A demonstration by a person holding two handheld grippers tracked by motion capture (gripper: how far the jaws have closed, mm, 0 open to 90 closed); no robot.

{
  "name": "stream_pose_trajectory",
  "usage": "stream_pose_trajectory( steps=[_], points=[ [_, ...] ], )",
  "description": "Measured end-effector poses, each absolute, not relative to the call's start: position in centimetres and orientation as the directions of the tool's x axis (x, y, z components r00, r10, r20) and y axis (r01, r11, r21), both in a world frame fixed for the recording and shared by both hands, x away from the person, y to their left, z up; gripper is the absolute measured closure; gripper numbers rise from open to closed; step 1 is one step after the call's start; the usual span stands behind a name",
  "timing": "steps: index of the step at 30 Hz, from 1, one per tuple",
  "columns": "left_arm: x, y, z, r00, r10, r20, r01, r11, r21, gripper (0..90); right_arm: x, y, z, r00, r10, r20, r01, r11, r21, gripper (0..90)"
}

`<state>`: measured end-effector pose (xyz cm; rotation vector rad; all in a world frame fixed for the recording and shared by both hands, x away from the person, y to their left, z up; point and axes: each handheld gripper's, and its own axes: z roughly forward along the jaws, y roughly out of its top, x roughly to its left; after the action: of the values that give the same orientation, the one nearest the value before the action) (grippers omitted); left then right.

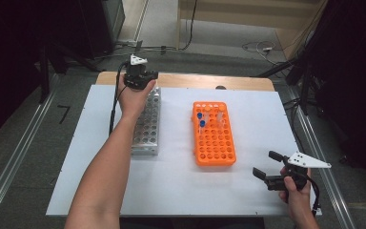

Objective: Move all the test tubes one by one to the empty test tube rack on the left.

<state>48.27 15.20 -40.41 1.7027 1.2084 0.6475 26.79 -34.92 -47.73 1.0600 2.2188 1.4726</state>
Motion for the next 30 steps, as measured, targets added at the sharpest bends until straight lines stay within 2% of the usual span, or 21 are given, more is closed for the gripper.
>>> stream_pose_trajectory(
  steps=[10,15,21,26,30],
  points=[
    [48.8,14.6,-41.6,0.371,0.926,-0.072,0.502,-0.135,0.854,75.6,26.7,-34.9,-47.7,-0.697,0.699,0.16,0.419,0.215,0.882,0.0],
    [48.7,14.7,-42.0,0.366,0.925,-0.099,0.529,-0.119,0.84,74.6,26.7,-34.7,-47.7,-0.697,0.699,0.16,0.417,0.214,0.883,0.0],
    [48.1,15.0,-41.7,0.372,0.921,-0.117,0.521,-0.102,0.847,56.7,26.8,-34.6,-47.7,-0.699,0.696,0.165,0.42,0.212,0.882,0.0],
    [47.1,15.9,-41.0,0.381,0.904,-0.192,0.502,-0.028,0.864,36.0,27.0,-34.5,-47.7,-0.7,0.694,0.17,0.422,0.21,0.882,0.0],
    [45.6,16.3,-40.7,0.398,0.892,-0.215,0.483,-0.005,0.875,24.6,27.2,-34.3,-47.6,-0.701,0.694,0.167,0.419,0.211,0.883,0.0]
  ],
)
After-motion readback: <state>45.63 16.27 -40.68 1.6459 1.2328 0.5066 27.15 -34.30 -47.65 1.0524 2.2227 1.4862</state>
